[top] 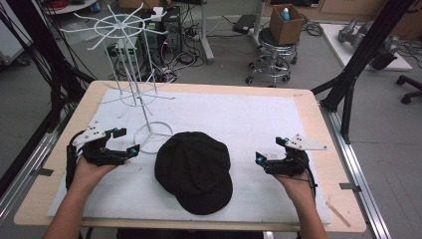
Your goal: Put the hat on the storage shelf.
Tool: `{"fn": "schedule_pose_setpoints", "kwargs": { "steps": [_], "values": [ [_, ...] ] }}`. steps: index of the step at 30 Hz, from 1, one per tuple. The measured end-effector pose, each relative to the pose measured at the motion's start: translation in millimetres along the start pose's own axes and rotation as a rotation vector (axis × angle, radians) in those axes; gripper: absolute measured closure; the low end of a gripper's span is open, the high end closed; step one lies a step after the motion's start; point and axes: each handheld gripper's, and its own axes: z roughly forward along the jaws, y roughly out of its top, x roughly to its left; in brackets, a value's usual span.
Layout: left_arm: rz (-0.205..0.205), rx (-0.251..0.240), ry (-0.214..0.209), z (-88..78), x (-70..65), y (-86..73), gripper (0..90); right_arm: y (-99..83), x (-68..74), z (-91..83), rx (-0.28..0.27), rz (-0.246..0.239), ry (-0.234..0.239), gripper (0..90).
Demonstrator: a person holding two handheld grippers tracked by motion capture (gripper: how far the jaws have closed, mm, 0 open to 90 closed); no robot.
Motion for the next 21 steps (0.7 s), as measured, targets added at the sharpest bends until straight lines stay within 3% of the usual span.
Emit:
{"fn": "schedule_pose_setpoints", "kwargs": {
  "steps": [7,15,19,21],
  "values": [
    [0.005,0.016,0.006,1.8,1.1,-2.4,13.4,-1.4,-0.7,1.6,0.013,-0.005,0.003,2.1],
    [-0.008,0.002,0.009,-0.1,2.6,-2.5,13.4,2.7,6.6,0.6,0.018,-0.015,0.019,2.1],
    [-0.002,0.006,0.013,-1.3,1.9,-2.0,13.4,8.2,8.2,3.9,0.033,-0.035,0.035,2.2],
    [0.002,0.008,0.02,-1.6,2.2,-1.9,13.4,19.5,13.3,7.6,0.033,-0.052,0.059,2.2]
  ]
}}
